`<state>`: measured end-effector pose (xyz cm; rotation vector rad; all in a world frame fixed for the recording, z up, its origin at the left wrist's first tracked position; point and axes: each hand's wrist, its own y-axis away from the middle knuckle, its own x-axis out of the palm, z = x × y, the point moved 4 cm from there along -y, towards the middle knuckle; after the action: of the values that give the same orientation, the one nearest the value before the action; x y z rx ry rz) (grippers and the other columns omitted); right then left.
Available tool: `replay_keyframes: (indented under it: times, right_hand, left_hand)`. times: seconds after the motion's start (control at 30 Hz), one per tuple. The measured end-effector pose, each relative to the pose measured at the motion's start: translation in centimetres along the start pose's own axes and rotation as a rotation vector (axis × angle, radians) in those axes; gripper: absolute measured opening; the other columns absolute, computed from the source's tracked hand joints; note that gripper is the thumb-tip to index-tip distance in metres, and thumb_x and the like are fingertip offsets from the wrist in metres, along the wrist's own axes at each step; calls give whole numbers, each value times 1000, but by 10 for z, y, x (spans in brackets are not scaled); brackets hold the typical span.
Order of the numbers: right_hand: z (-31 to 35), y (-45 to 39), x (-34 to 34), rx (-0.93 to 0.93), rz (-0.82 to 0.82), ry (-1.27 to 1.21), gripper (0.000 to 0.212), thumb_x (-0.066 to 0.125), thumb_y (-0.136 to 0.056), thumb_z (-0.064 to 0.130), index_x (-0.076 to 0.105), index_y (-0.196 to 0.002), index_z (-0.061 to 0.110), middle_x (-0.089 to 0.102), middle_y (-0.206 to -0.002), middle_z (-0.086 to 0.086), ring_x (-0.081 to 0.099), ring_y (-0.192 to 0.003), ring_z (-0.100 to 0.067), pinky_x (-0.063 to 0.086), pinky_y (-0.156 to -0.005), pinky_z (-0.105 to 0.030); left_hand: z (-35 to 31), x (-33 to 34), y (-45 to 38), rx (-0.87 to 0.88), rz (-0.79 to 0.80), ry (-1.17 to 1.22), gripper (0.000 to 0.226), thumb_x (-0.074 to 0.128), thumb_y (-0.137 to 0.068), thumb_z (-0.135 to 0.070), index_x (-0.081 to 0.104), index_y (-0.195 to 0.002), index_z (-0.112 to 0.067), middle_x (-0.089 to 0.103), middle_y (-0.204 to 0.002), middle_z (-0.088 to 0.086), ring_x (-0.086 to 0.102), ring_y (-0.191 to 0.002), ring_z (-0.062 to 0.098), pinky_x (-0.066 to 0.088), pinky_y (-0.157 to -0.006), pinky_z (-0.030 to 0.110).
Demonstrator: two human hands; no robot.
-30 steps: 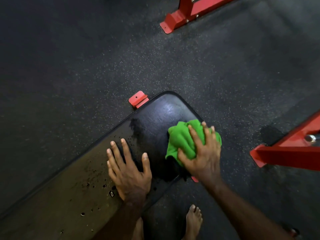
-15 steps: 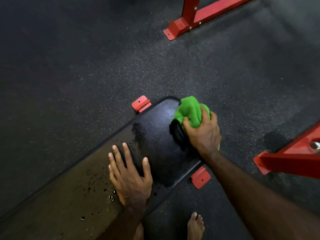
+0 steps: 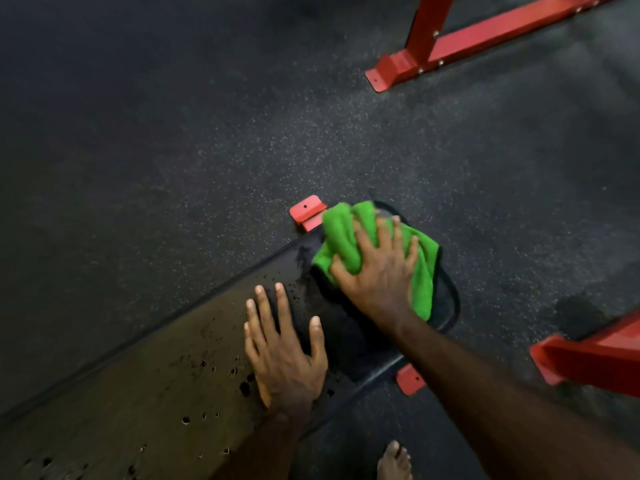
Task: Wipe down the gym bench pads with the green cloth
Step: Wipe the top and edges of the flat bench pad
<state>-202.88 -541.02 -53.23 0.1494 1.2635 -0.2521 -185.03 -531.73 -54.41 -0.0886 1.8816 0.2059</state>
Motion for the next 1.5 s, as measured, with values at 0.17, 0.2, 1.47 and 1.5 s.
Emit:
replay_keyframes:
  times: [0.17,0.2,1.47,1.5]
  right_hand:
    - [-22,-20,-5,-425,74,80,82,57,-78,68,45,-154,40,48,-157,-5,36,-151,-28,23,-123,-55]
    - [-23,-25,-6,-294,48,55,82,57,-78,68,47,-153,39,49,-156,-6,37,-150,-28,24,-122,-55]
    - [43,-13,12,-47,-25,-18,70,51,-81,62,60,-141,27,49,-156,-7,35,-150,-34,21,-122,-60]
    - [50,1,14,-120,-16,-31,70,52,-81,61,59,-143,28,47,-158,-7,34,-151,-34,19,-122,-61]
  left_hand:
    - [1,3,0,0,25,29,69,29,-104,-53,16,-165,-26,5,-174,1,3,-160,23,18,-126,50]
    - [2,3,1,1,31,35,68,29,-104,-52,15,-166,-26,4,-174,1,2,-160,22,17,-126,50]
    - [3,2,-1,-7,30,85,65,24,-107,-42,10,-166,-19,2,-174,-1,-1,-160,18,3,-128,40]
    - [3,1,0,-10,32,83,65,23,-107,-42,12,-166,-18,2,-174,-1,-1,-160,19,3,-128,40]
